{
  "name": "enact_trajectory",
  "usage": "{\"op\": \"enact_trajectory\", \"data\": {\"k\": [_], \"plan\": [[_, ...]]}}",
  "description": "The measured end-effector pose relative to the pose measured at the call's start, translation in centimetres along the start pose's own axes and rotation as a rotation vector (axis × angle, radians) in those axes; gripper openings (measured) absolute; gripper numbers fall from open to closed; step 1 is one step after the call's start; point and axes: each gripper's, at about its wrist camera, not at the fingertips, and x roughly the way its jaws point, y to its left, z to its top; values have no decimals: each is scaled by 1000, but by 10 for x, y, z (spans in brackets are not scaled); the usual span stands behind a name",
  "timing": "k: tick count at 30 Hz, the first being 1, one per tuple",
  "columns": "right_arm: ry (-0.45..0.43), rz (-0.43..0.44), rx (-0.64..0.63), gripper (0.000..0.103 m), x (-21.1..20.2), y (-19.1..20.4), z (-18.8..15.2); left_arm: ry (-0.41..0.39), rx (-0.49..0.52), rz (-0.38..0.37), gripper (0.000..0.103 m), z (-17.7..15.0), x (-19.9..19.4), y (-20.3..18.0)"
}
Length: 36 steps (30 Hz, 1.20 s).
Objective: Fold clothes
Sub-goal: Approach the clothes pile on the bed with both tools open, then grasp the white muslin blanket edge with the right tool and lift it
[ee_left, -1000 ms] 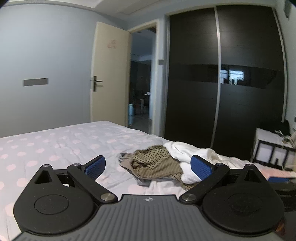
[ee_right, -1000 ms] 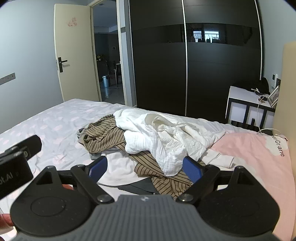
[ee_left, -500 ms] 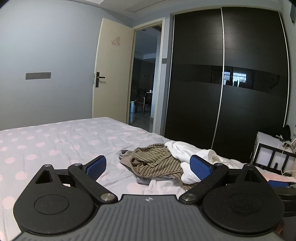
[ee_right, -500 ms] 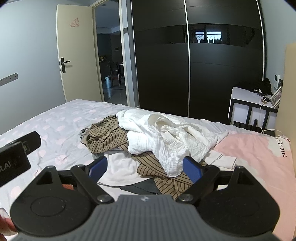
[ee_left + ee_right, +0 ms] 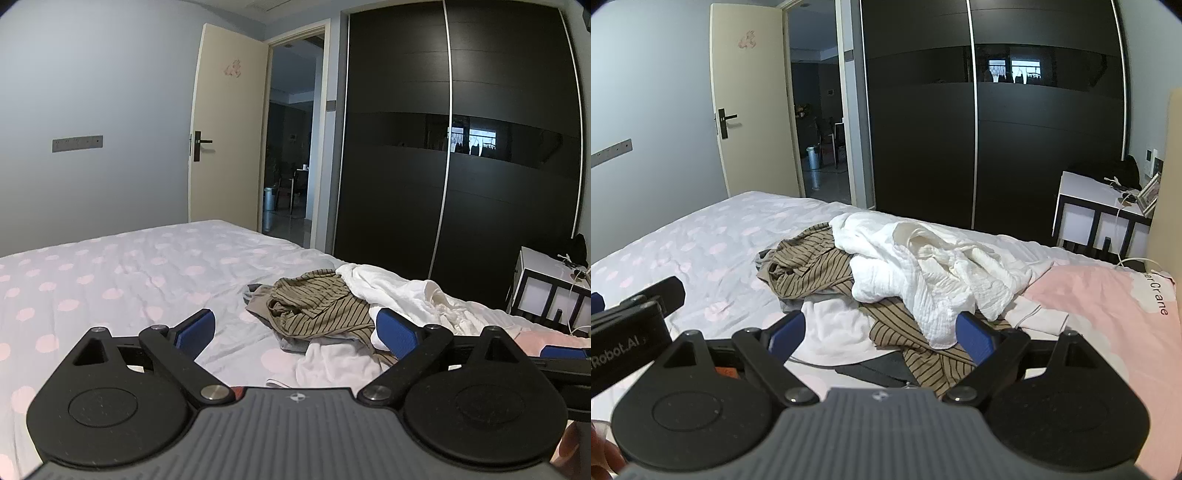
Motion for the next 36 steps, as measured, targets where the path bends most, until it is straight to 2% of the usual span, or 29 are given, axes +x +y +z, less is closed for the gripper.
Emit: {"op": "enact_trajectory", "data": {"k": [10,15,21,27,31,36], "plan": [[28,44,-33,90,8,1,2,42,-27,8,103,1,7,7],[48,144,-111,89,17,8,4,70,-34,14,103,1,13,11],[27,237,-192,89,37,17,10,105,-42,30,103,3,27,22],[22,349,-186,88,81,17,22,153,-14,69,103,7,50,38],[7,309,-167,81,125,10,38,191,-15,85,103,5,67,50],[13,163,-201,80,195,-7,57,219,-37,113,103,2,86,70]]}}
